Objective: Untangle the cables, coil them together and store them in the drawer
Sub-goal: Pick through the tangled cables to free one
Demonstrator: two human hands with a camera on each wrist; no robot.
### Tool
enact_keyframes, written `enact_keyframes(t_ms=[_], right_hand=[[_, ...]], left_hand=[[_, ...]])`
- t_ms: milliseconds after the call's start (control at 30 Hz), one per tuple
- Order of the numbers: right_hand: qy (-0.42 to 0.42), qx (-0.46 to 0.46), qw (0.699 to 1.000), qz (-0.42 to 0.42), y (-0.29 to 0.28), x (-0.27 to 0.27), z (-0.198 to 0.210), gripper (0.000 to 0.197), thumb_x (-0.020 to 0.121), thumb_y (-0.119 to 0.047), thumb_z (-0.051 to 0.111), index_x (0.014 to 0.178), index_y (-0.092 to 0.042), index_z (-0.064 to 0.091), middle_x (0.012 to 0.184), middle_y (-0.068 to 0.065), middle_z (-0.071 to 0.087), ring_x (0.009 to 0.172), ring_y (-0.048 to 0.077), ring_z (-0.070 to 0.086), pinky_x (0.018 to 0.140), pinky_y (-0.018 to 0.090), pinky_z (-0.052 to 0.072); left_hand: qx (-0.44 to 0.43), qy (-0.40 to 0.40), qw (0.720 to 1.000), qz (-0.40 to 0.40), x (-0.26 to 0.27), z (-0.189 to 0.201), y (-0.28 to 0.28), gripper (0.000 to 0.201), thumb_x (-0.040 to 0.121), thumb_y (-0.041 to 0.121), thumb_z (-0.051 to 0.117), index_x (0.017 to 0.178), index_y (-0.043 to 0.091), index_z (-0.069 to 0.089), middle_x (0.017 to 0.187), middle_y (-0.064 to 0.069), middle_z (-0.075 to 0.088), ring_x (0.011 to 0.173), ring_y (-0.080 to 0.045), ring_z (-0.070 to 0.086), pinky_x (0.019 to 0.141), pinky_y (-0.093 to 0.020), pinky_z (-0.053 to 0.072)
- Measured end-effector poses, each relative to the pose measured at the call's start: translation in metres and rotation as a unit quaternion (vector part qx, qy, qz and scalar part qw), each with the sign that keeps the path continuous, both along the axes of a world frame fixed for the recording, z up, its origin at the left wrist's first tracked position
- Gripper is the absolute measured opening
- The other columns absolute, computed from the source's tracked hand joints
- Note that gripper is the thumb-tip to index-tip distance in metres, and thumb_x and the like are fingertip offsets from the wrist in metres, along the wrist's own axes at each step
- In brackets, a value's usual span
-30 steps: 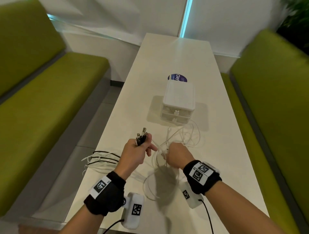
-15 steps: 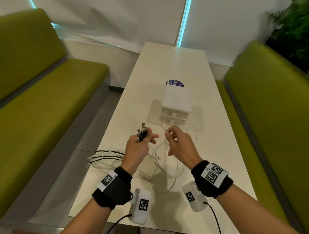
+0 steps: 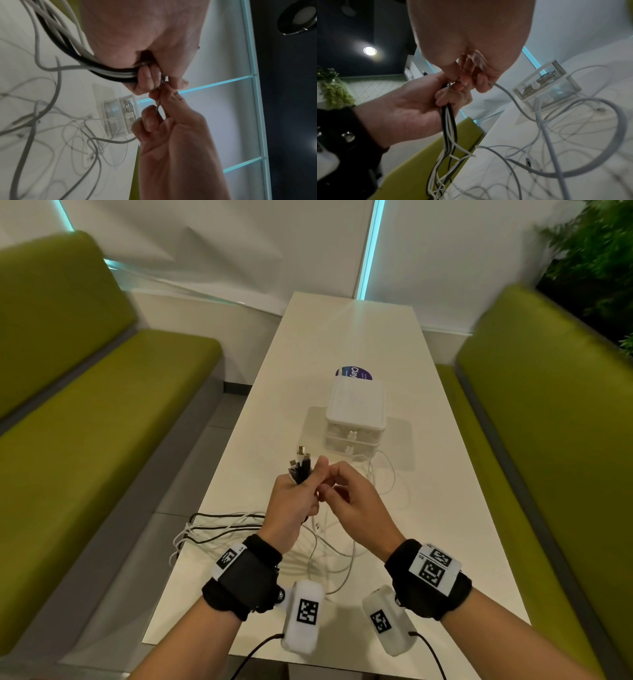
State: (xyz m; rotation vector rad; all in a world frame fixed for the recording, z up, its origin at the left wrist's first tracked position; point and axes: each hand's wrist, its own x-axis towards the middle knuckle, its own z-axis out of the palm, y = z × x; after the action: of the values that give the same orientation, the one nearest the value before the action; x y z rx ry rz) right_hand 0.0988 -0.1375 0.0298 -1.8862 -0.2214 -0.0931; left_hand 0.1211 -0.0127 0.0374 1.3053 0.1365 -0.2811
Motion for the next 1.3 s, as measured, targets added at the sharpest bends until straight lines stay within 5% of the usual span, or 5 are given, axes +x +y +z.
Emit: enact_keyframes(t_ms=[233, 433, 600, 1067, 1300], right_hand=[[0.045, 0.068, 0.995, 0.053, -0.011, 0.000, -0.001, 0.023, 0.096, -0.003, 0.059, 0.115, -0.013, 0.068, 0.075, -0.009, 0.065, 0.057, 0.013, 0.050, 0.056, 0.025, 0.042], [0.062, -0.066, 0.996, 0.027, -0.015, 0.005, -0.013, 0.025, 0.095, -0.035, 0.064, 0.076, -0.022, 0.055, 0.055, -0.008, 0.046, 0.049, 0.007, 0.039, 0.053, 0.022, 0.033], [0.118, -0.232, 0.964, 0.050, -0.031, 0.011, -0.025, 0.060, 0.095, -0.058, 0.047, 0.058, -0.011, 0.050, 0.052, -0.007, 0.050, 0.050, 0.009, 0.044, 0.057, 0.026, 0.036], [0.156, -0.120, 0.980, 0.018, -0.015, 0.024, -0.005, 0.062, 0.102, -0.043, 0.045, 0.050, -0.010, 0.042, 0.040, 0.007, 0.052, 0.040, 0.016, 0.052, 0.060, 0.029, 0.044], [0.160, -0.176, 0.970, 0.044, -0.016, 0.023, -0.003, 0.059, 0.096, -0.037, 0.060, 0.051, -0.020, 0.026, 0.044, -0.009, 0.021, 0.041, 0.011, 0.017, 0.050, 0.030, 0.017]], left_hand=[[0.023, -0.018, 1.000, -0.005, 0.000, -0.001, 0.001, 0.042, 0.085, 0.051, 0.059, 0.069, 0.012, 0.061, 0.051, -0.002, 0.039, 0.043, -0.010, 0.033, 0.050, -0.025, 0.032], [0.040, -0.113, 0.992, 0.034, 0.010, 0.012, 0.014, 0.048, 0.099, 0.043, 0.041, 0.087, 0.011, 0.074, 0.078, -0.006, 0.073, 0.080, -0.022, 0.068, 0.084, -0.035, 0.053], [-0.096, -0.133, 0.985, 0.054, 0.023, 0.042, 0.047, 0.051, 0.100, 0.044, 0.038, 0.070, 0.012, 0.064, 0.044, 0.002, 0.031, 0.037, -0.010, 0.028, 0.045, -0.024, 0.038], [0.380, -0.236, 0.886, -0.121, 0.013, -0.020, 0.026, 0.027, 0.096, 0.036, 0.056, 0.120, 0.031, 0.067, 0.069, 0.006, 0.063, 0.045, -0.002, 0.047, 0.051, -0.025, 0.042], [0.376, -0.262, 0.887, -0.062, 0.020, -0.012, 0.029, 0.015, 0.096, 0.023, 0.060, 0.084, 0.033, 0.059, 0.073, 0.019, 0.063, 0.070, 0.000, 0.059, 0.063, -0.006, 0.039]])
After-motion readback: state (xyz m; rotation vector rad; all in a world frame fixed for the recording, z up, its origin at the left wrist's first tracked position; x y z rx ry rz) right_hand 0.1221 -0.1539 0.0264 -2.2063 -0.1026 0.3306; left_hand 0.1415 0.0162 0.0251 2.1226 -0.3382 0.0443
